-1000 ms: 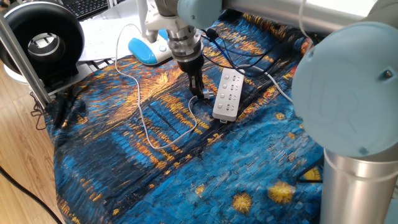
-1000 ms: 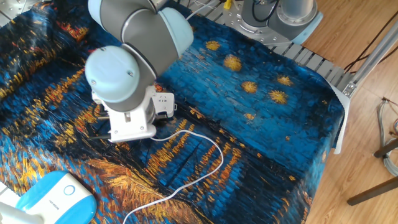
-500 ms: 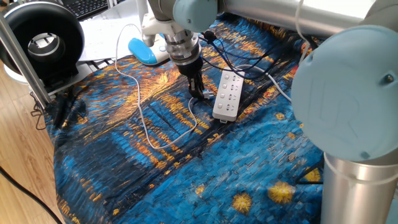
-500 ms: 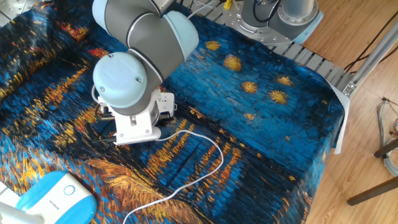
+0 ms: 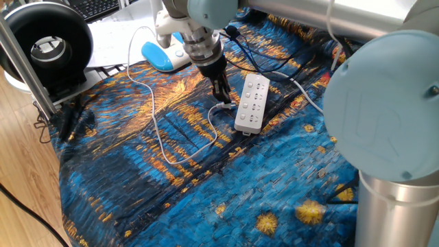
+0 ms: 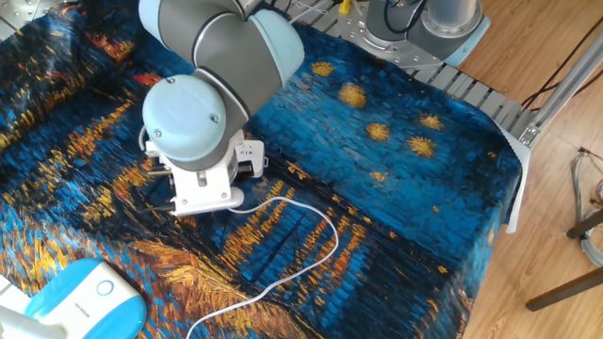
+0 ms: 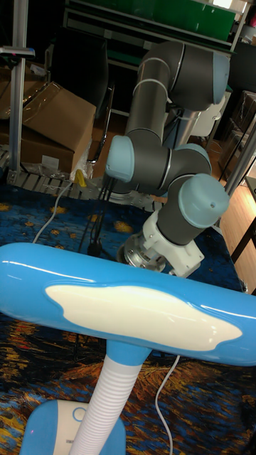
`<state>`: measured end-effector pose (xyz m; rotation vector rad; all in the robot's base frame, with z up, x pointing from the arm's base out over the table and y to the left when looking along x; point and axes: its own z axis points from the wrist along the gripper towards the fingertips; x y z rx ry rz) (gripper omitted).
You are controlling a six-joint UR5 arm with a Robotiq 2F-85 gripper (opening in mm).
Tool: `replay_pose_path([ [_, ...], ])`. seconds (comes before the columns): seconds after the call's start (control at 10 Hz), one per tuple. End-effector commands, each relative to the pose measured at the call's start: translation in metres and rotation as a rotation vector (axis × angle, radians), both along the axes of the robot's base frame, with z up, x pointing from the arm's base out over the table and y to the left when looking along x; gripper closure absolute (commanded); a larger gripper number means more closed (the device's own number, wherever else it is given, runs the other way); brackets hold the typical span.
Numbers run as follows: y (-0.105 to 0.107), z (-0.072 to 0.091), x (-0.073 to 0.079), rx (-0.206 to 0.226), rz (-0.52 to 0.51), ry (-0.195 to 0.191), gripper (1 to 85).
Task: Plug in the power cord of the desk lamp, turn on the socket, and light up the desk lamp
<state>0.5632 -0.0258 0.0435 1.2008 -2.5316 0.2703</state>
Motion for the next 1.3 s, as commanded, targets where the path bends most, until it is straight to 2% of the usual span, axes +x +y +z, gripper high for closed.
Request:
replay_pose_path([
  [0.0,-0.015,0.013,-0.014,-0.055,0.031,0.069,46.3],
  [0.1,-0.028,0.018,-0.012,-0.103,0.050,0.070,45.0],
  [0.2,-0.029,0.019,-0.011,-0.108,0.056,0.071,42.3],
  [0.3,-0.016,0.007,-0.004,-0.064,0.037,0.072,40.3],
  [0.4,-0.006,-0.001,0.007,-0.050,0.032,0.071,40.0],
  [0.6,0.007,-0.010,0.026,-0.050,0.035,0.063,40.0],
  [0.7,0.010,-0.015,0.028,-0.048,0.042,0.072,40.0],
  [0.9,0.017,-0.016,0.012,-0.040,0.043,0.129,40.3],
  [1.2,0.016,-0.024,0.009,-0.056,0.056,0.137,41.7],
])
